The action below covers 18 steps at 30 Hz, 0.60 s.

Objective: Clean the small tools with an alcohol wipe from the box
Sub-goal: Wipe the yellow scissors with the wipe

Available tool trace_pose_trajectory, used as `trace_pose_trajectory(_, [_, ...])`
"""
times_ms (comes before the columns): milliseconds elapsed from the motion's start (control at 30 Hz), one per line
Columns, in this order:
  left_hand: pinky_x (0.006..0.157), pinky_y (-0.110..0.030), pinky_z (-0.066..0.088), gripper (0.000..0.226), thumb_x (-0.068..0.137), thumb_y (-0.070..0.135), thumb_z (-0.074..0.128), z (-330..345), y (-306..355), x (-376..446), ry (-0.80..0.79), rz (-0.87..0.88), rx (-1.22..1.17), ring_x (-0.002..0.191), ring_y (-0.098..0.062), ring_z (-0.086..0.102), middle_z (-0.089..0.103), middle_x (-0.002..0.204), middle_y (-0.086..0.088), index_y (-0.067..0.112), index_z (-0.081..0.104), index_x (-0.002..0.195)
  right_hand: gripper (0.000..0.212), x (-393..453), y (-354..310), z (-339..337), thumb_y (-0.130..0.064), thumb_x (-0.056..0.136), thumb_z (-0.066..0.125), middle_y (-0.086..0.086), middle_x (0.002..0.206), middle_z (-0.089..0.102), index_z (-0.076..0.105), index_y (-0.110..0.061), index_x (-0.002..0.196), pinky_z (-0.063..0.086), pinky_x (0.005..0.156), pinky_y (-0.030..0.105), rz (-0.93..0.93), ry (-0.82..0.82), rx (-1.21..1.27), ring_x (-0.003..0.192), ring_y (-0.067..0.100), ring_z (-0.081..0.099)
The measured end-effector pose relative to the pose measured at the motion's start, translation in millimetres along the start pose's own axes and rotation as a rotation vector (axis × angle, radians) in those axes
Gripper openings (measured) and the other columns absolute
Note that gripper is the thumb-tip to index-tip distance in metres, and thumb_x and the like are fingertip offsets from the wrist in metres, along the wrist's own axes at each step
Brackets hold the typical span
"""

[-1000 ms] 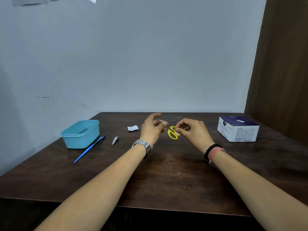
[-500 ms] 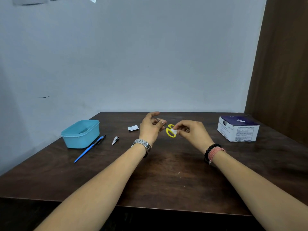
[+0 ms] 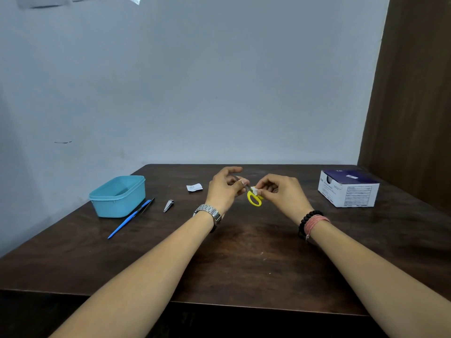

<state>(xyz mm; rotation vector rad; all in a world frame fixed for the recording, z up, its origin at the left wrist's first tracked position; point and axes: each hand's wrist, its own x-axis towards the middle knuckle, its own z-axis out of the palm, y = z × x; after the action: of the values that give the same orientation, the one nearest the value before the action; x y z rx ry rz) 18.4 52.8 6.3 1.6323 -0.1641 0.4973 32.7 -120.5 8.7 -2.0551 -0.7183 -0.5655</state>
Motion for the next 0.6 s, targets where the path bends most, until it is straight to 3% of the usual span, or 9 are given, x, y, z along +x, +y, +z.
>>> trace_pose_trajectory(100, [0.076, -0.031, 0.058, 0.022, 0.087, 0.006, 0.067, 1.0, 0.0, -0.9, -0.039, 0.015, 0.047, 0.084, -0.017, 0.069, 0.072, 0.087, -0.008, 0.017, 0.062, 0.105, 0.006, -0.3, -0.6, 0.6, -0.010, 0.078, 0.075, -0.002, 0.068, 0.068, 0.072, -0.016, 0.078, 0.052, 0.064, 0.029, -0.008, -0.003, -0.014, 0.066, 0.018, 0.062])
trace_pose_trajectory(233, [0.078, -0.034, 0.059, 0.021, 0.087, 0.006, 0.068, 1.4, 0.2, -2.2, -0.061, 0.019, 0.061, 0.089, -0.022, 0.070, 0.072, 0.090, -0.011, 0.020, 0.064, 0.102, 0.006, 0.9, 2.4, -1.8, -0.013, 0.079, 0.075, 0.000, 0.068, 0.069, 0.072, -0.017, 0.076, 0.048, 0.060, 0.019, 0.047, 0.047, -0.024, 0.064, 0.014, 0.059])
trace_pose_trajectory(400, [0.078, -0.033, 0.059, 0.019, 0.088, 0.005, 0.066, -1.8, 3.8, -0.2, -0.008, 0.043, 0.059, 0.082, -0.018, 0.069, 0.073, 0.085, -0.007, 0.019, 0.063, 0.101, 0.009, 1.3, 5.1, -3.9, -0.007, 0.078, 0.072, -0.003, 0.067, 0.068, 0.072, -0.015, 0.075, 0.041, 0.056, 0.008, 0.108, 0.030, -0.072, 0.058, 0.003, 0.052])
trace_pose_trajectory(600, [0.078, -0.035, 0.058, 0.019, 0.087, 0.003, 0.066, -5.3, 3.1, 1.5, 0.076, 0.040, 0.022, 0.076, -0.018, 0.067, 0.072, 0.088, -0.012, 0.020, 0.063, 0.097, 0.010, 0.8, 3.8, -0.8, -0.013, 0.077, 0.078, -0.008, 0.065, 0.066, 0.071, -0.019, 0.073, 0.044, 0.057, 0.012, 0.094, -0.042, -0.068, 0.059, 0.003, 0.055])
